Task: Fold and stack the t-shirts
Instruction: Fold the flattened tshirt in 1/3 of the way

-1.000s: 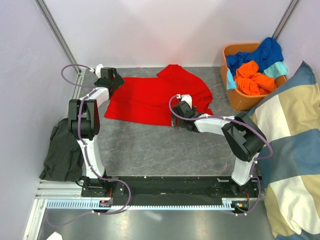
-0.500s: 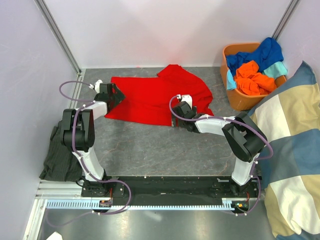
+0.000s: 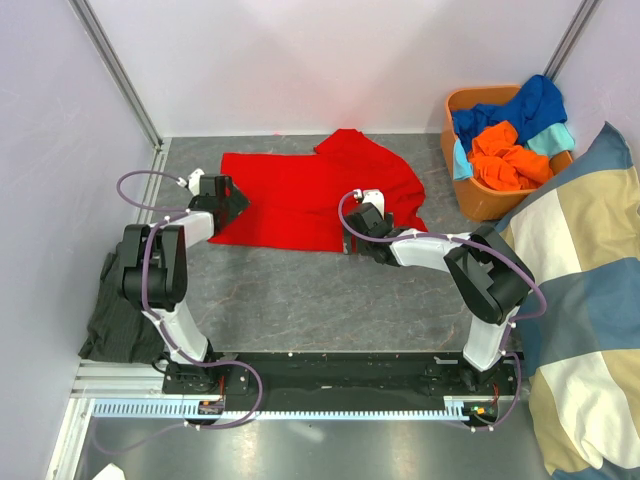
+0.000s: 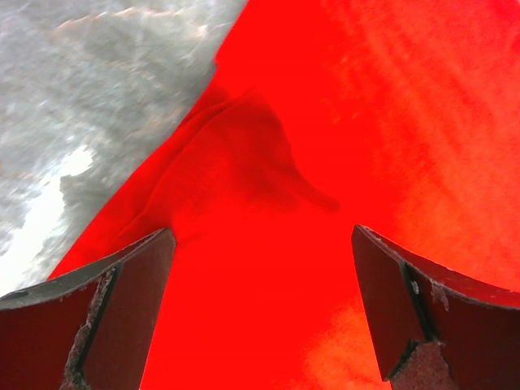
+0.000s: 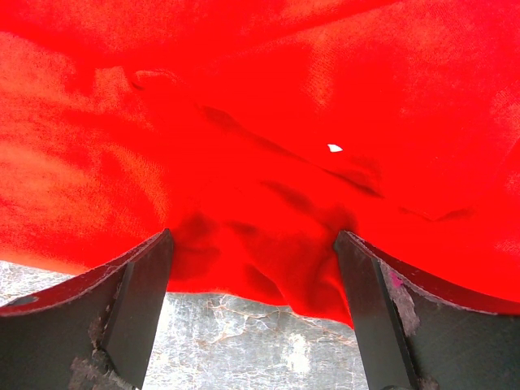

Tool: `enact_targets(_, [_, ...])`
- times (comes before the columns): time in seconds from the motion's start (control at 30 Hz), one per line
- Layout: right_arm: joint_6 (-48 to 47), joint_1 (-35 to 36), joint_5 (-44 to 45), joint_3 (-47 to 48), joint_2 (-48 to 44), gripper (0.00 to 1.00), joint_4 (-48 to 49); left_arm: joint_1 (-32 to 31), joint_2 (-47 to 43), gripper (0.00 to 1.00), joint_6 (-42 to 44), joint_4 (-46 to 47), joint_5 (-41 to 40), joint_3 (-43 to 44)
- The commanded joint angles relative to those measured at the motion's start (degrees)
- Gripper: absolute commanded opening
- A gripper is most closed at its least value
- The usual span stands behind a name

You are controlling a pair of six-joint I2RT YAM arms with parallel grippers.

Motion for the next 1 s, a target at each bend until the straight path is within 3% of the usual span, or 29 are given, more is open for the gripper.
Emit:
enact_targets(0.0, [2.28, -0.49, -6.0, -5.09, 5.33, 0.9, -13.4, 0.04, -3.08, 0.99, -0.69, -6.38, -4.77, -1.71])
enact_targets(0.63, [2.19, -0.4, -6.27, -5.8, 4.54, 0.9, -12.7, 0.04, -13.54, 1.0, -0.07, -10.97, -7.93, -5.66])
enact_targets(0.83, [2.19, -0.4, -6.53, -6.06, 4.11, 0.9, -12.53, 0.04, -14.42, 0.9, 0.19, -13.43, -9.17, -6.28])
enact_targets(0.97, [2.19, -0.4, -6.62, -6.15, 4.1, 0.9, -12.26, 0.04, -14.16, 0.79, 0.1, -15.1, -8.99, -6.1])
